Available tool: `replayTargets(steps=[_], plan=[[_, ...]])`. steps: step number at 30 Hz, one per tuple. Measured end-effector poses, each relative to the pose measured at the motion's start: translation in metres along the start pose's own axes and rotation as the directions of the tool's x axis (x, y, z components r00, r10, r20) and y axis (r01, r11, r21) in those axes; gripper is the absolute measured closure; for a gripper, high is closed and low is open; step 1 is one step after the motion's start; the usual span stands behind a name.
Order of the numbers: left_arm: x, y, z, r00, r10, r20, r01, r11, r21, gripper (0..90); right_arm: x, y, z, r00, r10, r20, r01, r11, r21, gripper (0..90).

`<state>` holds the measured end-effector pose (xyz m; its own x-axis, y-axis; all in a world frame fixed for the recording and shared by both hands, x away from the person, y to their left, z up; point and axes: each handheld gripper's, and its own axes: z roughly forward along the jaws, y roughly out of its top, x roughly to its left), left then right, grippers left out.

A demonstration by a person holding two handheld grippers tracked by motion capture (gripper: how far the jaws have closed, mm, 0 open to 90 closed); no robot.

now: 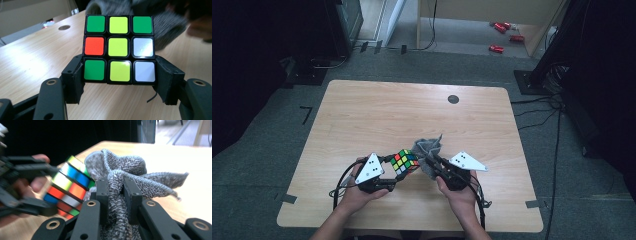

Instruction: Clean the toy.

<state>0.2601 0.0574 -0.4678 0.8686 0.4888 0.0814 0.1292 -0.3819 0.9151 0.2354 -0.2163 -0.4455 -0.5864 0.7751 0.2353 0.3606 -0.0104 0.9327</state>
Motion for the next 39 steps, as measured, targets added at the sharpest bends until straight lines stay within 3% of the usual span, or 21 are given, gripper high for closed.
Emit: replayTargets(steps=[4, 7, 15, 19, 25, 28, 35, 39], plan=[[-0.004, 0.0, 0.004, 0.9998, 0.014, 0.013, -0.015, 0.9997, 0.018, 34.8, 0.015, 0.008, -0.006, 0.9974, -0.052, -0.05, 0.05, 0.997, -0.055, 77.4], [-0.007, 0.002, 0.004, 0.9996, 0.021, 0.02, -0.021, 0.9998, 0.003, 34.8, 0.023, 0.008, -0.003, 0.9946, -0.078, -0.069, 0.074, 0.996, -0.049, 77.1], [0.001, 0.004, -0.007, 0.9996, -0.02, 0.021, 0.021, 0.9981, -0.057, 34.8, 0.006, -0.006, 0.006, 0.9996, 0.0, -0.027, 0.001, 1.0, 0.031, 77.0], [0.002, 0.002, -0.005, 0.9997, -0.02, 0.015, 0.021, 0.9992, -0.034, 34.8, 0.005, -0.002, 0.004, 0.9999, -0.006, -0.016, 0.006, 1.0, 0.024, 76.7], [-0.003, 0.001, 0.002, 0.9997, -0.003, 0.025, 0.003, 1.0, -0.003, 34.8, 0.017, 0.011, -0.007, 0.9975, -0.049, -0.051, 0.046, 0.997, -0.057, 76.5], [-0.005, 0.003, 0.0, 0.9996, 0.0, 0.028, 0.0, 0.9997, -0.024, 34.7, 0.021, 0.009, -0.004, 0.996, -0.065, -0.061, 0.063, 0.997, -0.042, 76.3], [0.003, 0.006, -0.01, 0.999, -0.036, 0.028, 0.038, 0.996, -0.081, 34.7, 0.007, -0.005, 0.005, 0.9996, -0.007, -0.027, 0.008, 1.0, 0.029, 76.3], [0.003, 0.003, -0.006, 0.9992, -0.033, 0.021, 0.034, 0.9985, -0.043, 34.7, 0.006, -0.001, 0.003, 0.9999, -0.006, -0.013, 0.007, 1.0, 0.018, 76.2]])
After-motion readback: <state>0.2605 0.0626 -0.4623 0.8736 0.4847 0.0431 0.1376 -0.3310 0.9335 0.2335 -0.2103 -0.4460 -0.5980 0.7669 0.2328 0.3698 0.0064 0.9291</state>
